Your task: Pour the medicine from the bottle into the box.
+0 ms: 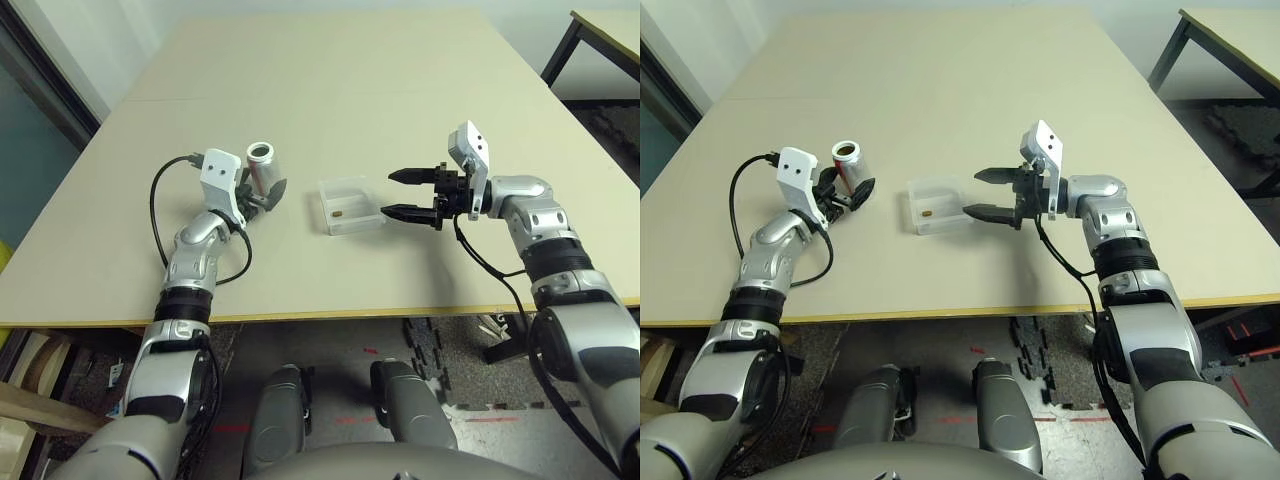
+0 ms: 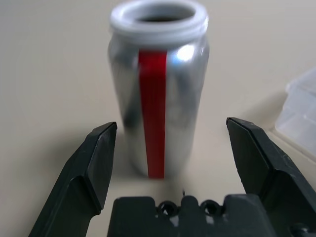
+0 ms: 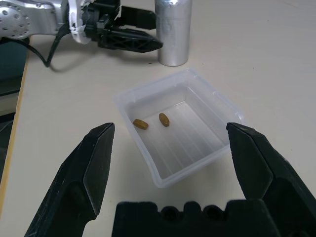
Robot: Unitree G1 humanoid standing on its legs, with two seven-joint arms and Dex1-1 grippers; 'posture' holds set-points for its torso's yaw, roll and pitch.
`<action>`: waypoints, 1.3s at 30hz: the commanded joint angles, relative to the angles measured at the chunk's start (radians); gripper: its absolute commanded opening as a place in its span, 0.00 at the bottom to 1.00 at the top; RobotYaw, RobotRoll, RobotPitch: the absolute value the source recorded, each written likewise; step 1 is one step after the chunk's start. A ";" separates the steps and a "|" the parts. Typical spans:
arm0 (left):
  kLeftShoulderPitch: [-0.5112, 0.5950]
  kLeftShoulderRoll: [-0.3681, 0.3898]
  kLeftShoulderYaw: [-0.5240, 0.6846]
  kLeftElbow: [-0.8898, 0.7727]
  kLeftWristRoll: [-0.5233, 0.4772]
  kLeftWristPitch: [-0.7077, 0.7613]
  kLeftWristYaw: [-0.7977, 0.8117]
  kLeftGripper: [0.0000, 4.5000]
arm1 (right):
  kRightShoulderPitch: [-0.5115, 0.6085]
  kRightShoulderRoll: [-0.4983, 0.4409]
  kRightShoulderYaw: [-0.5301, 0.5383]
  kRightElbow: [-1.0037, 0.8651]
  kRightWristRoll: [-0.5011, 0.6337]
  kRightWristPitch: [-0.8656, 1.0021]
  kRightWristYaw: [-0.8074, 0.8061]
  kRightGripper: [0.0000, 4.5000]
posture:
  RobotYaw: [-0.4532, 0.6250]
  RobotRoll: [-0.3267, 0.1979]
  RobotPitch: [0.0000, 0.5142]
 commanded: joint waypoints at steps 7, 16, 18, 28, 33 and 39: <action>0.163 0.062 0.058 -0.283 -0.122 0.163 -0.017 0.99 | -0.012 -0.009 -0.048 0.047 0.022 -0.014 -0.049 1.00 | 0.30 0.62 0.19; 0.192 0.197 0.154 -0.317 -0.189 0.187 -0.051 0.99 | 0.004 -0.036 -0.128 0.072 0.050 0.001 -0.146 1.00 | 0.31 0.62 0.20; 0.178 0.233 0.158 -0.263 -0.178 0.155 -0.074 0.99 | 0.016 -0.046 -0.155 0.079 0.060 -0.001 -0.177 1.00 | 0.32 0.62 0.20; 0.016 0.299 0.205 -0.008 -0.175 0.080 -0.073 0.99 | 0.088 -0.114 -0.281 0.075 0.083 -0.030 -0.382 1.00 | 0.30 0.62 0.22; -0.056 0.321 0.205 0.110 -0.163 0.035 -0.074 0.99 | 0.094 -0.145 -0.338 0.114 0.074 -0.080 -0.529 1.00 | 0.28 0.62 0.23; -0.115 0.336 0.202 0.208 -0.155 -0.007 -0.074 0.99 | 0.083 -0.172 -0.373 0.181 0.063 -0.143 -0.645 1.00 | 0.27 0.62 0.24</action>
